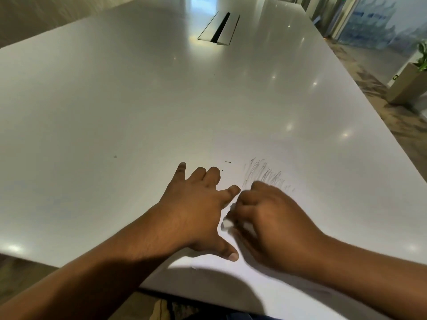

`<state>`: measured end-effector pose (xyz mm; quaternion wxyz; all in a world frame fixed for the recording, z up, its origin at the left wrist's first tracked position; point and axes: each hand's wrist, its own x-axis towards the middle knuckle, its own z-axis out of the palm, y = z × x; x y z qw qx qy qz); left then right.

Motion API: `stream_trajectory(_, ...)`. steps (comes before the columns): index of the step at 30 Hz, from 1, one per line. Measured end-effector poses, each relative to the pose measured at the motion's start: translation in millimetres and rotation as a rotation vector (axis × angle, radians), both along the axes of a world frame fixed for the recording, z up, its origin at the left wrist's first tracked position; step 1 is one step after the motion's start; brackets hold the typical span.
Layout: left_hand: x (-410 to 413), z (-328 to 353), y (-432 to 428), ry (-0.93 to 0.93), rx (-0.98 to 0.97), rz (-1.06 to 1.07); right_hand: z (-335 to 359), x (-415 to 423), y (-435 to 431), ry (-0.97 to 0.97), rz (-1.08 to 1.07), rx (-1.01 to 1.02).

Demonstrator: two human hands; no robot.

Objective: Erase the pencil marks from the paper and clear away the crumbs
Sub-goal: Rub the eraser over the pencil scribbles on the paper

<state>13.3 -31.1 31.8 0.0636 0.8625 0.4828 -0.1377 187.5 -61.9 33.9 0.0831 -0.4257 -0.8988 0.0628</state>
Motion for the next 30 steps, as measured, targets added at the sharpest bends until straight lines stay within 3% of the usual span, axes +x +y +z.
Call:
stream_trajectory(3, 0, 0, -1, -0.021, 0.010, 0.007, 3, 5, 18, 0.034, -0.114, 0.069)
stream_trajectory(8, -1, -2, 0, -0.018, 0.005, -0.001, 3, 3, -9, -0.065, 0.036, -0.019)
stream_trajectory(12, -2, -3, -2, -0.038, 0.028, 0.008, 5, 21, 33, -0.019, -0.216, 0.107)
stream_trajectory(17, -3, -5, -2, -0.054, 0.016, 0.021, 5, 9, 7, -0.050, -0.052, 0.046)
stream_trajectory(21, -4, -7, -3, -0.069, 0.032, 0.028, 6, 15, 65, -0.055, -0.219, 0.157)
stream_trajectory(27, -4, -6, -3, -0.075, 0.022, 0.041, 5, 15, 40, -0.098, -0.078, 0.093)
stream_trajectory(30, -4, -6, -3, -0.073, 0.023, 0.045, 5, 19, 74, -0.102, -0.202, 0.140)
